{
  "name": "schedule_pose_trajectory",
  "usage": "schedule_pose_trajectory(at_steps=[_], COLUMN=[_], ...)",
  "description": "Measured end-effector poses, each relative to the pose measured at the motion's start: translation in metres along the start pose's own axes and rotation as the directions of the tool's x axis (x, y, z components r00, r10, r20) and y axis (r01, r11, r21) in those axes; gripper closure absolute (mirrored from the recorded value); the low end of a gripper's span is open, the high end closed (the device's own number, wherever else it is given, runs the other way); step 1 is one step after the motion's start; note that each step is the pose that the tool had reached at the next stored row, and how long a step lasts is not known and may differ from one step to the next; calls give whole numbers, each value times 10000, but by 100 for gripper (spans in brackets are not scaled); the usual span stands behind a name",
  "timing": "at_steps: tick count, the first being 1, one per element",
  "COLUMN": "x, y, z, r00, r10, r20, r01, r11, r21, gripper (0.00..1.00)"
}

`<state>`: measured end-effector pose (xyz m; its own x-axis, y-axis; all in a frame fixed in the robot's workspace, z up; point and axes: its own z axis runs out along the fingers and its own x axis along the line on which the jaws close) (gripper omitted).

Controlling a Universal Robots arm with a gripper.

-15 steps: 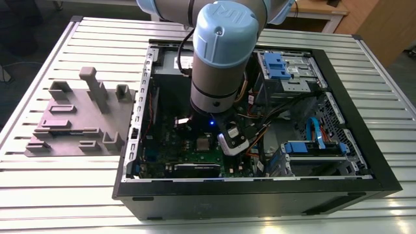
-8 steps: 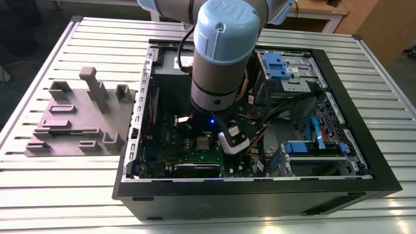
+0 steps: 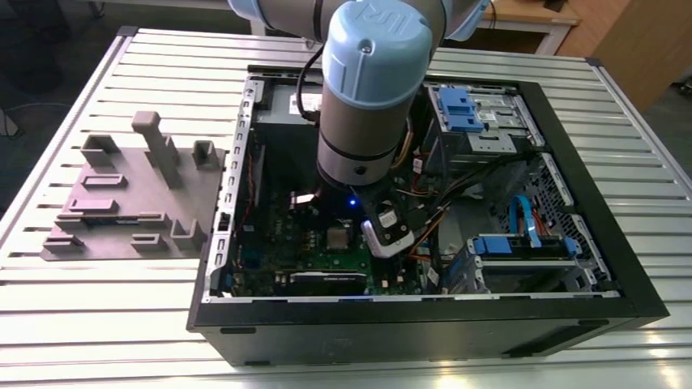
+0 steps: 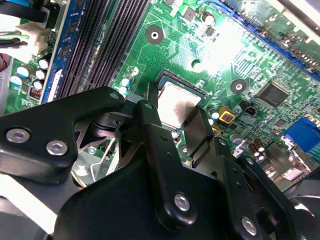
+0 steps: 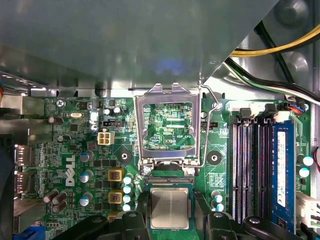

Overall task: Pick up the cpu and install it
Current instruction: 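Place the cpu into insertion slot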

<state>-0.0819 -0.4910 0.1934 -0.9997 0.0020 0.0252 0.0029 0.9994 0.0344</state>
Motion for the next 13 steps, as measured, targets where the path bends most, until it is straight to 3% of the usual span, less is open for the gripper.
schedule_pose_trajectory(at_steps=[8, 13], x=[0, 0], y=[0, -3], z=[3, 43], r00=[10000, 9999], r10=[97, 128], r20=[-8, -14], r01=[-97, -128], r11=[10000, 9999], r21=[-3, -3], gripper=[55, 55])
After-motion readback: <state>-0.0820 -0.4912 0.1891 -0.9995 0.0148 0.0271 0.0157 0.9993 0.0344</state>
